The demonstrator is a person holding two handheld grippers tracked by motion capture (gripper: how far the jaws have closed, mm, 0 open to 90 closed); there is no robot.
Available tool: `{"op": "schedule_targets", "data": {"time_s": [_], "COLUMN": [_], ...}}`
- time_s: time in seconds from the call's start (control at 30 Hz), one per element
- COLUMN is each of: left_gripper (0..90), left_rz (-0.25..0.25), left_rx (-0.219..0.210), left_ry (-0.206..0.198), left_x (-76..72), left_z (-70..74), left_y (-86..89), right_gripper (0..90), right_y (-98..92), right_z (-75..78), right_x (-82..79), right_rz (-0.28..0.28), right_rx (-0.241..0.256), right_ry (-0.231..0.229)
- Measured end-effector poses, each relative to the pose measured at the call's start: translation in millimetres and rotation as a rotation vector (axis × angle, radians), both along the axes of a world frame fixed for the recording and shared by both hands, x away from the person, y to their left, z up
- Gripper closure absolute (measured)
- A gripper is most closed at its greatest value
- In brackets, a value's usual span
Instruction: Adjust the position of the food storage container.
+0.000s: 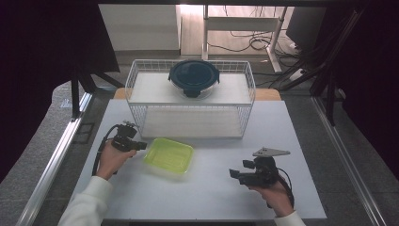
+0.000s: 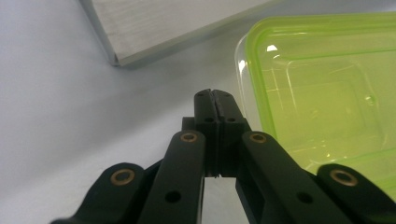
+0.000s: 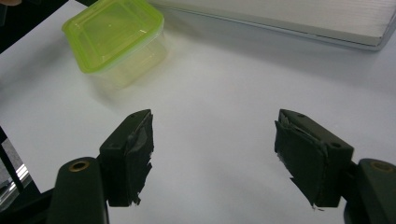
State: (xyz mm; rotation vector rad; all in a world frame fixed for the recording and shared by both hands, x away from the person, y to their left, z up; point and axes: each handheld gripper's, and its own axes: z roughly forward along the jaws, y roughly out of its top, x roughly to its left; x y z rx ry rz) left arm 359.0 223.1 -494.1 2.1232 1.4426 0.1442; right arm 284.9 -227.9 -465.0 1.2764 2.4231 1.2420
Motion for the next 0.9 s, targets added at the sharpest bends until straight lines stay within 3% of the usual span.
{"op": "schedule_targets", "data": {"time_s": [0.2, 0.23, 0.3, 0.6, 0.9], "left_gripper": [89.7, 89.7, 89.7, 89.9, 89.9], "left_rz": [-0.024, -0.030, -0.036, -0.051, -0.095], "left_rx": [0.013, 0.008, -0.043, -0.054, -0.071], "left_ry": [0.020, 0.023, 0.034, 0.033, 0.040], "left_x": [0.2, 0.2, 0.0, -4.9, -8.3], "left_z": [-4.2, -4.5, -6.1, -7.7, -9.1], "left_y": [-0.9, -1.1, -1.5, -1.7, -16.8], "right_gripper": [28.1, 28.1, 28.1, 28.1, 28.0], "right_y": [-3.0, -3.1, -3.3, -1.7, 0.2], "right_z": [0.1, 0.0, 0.3, 3.2, 2.2], "right_x": [0.8, 0.8, 0.7, -0.4, -0.6], "right_rz": [-0.010, -0.012, -0.012, -0.010, -0.007], "right_rx": [0.002, 0.003, 0.004, 0.007, 0.002], "right_ry": [0.005, 0.004, 0.003, -0.004, -0.002]}}
